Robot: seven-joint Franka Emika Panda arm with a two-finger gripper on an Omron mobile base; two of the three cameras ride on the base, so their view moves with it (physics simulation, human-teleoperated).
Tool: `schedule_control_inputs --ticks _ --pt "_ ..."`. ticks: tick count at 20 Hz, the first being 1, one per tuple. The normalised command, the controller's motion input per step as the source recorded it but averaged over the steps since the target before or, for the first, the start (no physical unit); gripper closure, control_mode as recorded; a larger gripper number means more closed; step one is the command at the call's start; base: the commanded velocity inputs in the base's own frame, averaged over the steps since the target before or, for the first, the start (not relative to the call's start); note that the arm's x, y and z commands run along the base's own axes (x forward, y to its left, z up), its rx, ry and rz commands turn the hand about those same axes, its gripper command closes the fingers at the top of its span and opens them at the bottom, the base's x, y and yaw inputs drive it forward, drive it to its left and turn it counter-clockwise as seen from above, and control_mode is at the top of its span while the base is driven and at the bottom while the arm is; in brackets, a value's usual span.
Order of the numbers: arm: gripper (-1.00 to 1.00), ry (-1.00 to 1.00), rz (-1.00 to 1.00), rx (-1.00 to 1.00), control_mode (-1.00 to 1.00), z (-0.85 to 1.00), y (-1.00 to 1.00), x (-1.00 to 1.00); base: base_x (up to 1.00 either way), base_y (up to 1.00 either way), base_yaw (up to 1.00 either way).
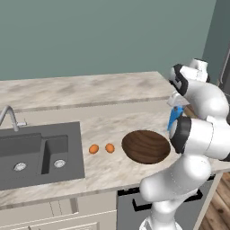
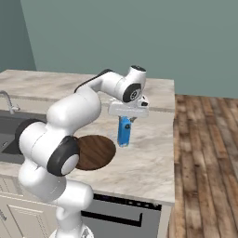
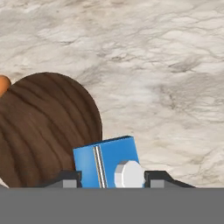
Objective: Gather the eggs and milk located in the vicinity of the sink area and place them right next to the bowl.
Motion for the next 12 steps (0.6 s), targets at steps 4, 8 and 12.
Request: schedule_control_inputs --ticks 4,8,12 --pt "1.0 0.02 0.02 0.0 -1.0 0.0 -0.41 0.0 0.0 0.0 0.0" --pt "1.0 0.0 0.01 0.0 -1.0 -0.32 -0.03 0.0 0.0 0.0 0.0" --pt "1.0 -0.01 0.01 0.0 -1.0 -0.59 0.0 0.0 0.0 0.0 0.0"
